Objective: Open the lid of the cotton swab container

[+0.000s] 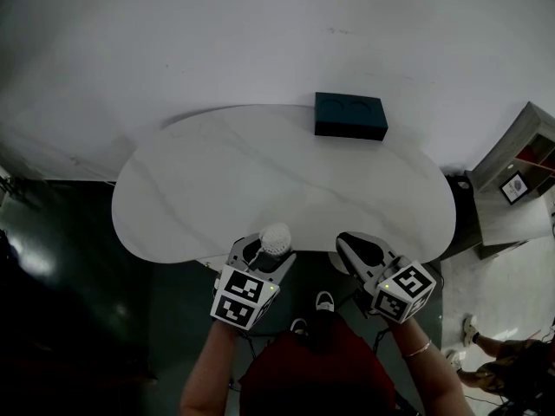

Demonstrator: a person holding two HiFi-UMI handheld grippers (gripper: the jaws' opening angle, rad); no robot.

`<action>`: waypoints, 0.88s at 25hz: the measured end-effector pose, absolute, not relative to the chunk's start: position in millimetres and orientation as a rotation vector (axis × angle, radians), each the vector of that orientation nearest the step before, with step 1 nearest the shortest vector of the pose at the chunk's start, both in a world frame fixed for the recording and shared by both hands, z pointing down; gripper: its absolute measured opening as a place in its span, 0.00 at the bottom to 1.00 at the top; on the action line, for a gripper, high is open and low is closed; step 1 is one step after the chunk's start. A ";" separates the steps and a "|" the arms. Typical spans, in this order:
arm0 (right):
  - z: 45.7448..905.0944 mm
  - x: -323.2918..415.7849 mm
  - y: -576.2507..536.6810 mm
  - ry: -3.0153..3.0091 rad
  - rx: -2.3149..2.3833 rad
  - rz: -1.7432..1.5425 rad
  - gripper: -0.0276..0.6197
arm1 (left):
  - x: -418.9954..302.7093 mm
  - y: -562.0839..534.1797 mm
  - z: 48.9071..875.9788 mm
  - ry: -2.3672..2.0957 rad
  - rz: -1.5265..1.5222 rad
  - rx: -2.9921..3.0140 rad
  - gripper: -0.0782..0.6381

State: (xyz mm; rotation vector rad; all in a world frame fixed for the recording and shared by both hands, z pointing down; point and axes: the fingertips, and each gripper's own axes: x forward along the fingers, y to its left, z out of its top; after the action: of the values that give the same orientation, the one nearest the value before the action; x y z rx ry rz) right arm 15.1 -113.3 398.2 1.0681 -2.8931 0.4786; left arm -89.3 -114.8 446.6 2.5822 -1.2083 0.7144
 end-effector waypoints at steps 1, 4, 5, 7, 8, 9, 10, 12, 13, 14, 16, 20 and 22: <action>398.9 15.5 -112.9 -2.890 1.072 0.469 0.09 | -89.9 -115.0 445.9 -1.215 0.707 2.579 0.48; 400.1 17.3 -111.8 -2.875 1.084 0.453 0.07 | -91.2 -116.0 442.6 -1.236 0.681 2.569 0.48; 400.3 18.2 -111.3 -2.868 1.086 0.451 0.07 | -91.4 -116.3 441.4 -1.242 0.673 2.566 0.48; 400.3 19.8 -110.1 -2.862 1.088 0.447 0.07 | -91.8 -116.8 439.6 -1.256 0.659 2.556 0.48; 400.1 20.3 -109.6 -2.866 1.090 0.451 0.07 | -92.2 -116.8 438.9 -1.264 0.652 2.552 0.48; 400.4 20.9 -109.2 -2.867 1.097 0.457 0.07 | -92.9 -116.8 438.4 -1.271 0.644 2.548 0.48; 401.5 21.7 -109.2 -2.863 1.105 0.461 0.07 | -93.6 -116.8 438.0 -1.277 0.638 2.545 0.48; 402.6 22.1 -109.5 -2.859 1.116 0.467 0.07 | -95.3 -117.1 437.5 -1.285 0.629 2.540 0.48; 402.5 22.1 -109.8 -2.859 1.121 0.470 0.07 | -95.9 -117.5 437.1 -1.287 0.627 2.537 0.48; 402.3 22.4 -110.1 -2.858 1.127 0.474 0.07 | -96.4 -118.0 436.5 -1.288 0.625 2.535 0.48; 403.0 24.3 -110.5 -2.846 1.141 0.470 0.07 | -96.9 -118.8 435.4 -1.291 0.623 2.533 0.48; 408.5 30.8 -110.5 -2.809 1.171 0.442 0.07 | -96.3 -118.5 435.2 -1.294 0.618 2.538 0.48; 410.6 33.0 -110.3 -2.801 1.188 0.447 0.07 | -95.9 -118.5 435.4 -1.294 0.615 2.536 0.48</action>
State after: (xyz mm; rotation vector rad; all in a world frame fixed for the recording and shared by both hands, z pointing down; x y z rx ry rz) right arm 33.0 -110.3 410.6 1.1877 -2.8007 0.4466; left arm -95.9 -118.5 435.4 2.5365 -1.2943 0.6148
